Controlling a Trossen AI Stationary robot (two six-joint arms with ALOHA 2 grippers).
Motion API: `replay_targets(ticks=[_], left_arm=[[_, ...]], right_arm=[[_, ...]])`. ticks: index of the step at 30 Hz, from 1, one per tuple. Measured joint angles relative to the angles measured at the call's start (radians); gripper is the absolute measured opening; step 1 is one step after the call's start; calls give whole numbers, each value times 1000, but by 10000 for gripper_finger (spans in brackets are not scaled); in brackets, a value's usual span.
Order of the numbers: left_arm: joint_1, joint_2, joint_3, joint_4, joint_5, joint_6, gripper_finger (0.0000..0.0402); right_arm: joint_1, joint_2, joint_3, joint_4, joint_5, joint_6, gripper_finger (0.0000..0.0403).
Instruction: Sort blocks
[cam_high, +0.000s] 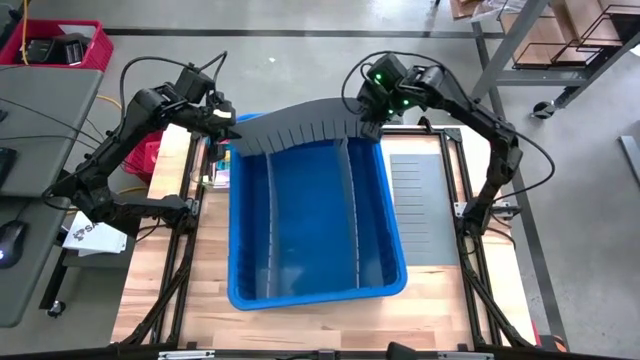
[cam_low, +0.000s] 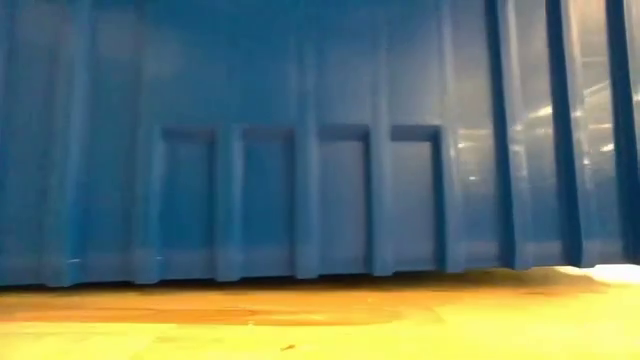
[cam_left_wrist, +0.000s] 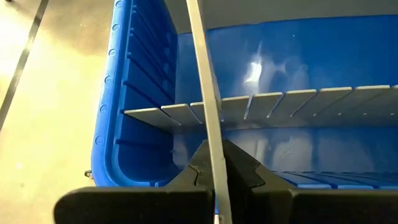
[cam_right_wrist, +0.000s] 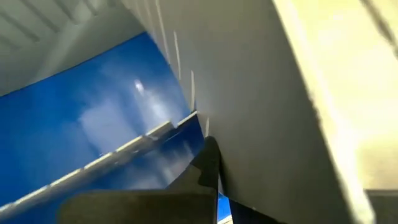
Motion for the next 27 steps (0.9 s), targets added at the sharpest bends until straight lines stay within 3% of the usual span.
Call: replay_targets(ticks=[13, 27], left_arm=[[-2, -2, 0, -15, -32, 44, 1], [-1, -2, 1, -12, -47, 45, 1]], right_arm=[[-15, 2, 0, -65, -137, -98, 0], [-12, 2, -1, -46, -130, -195, 0]])
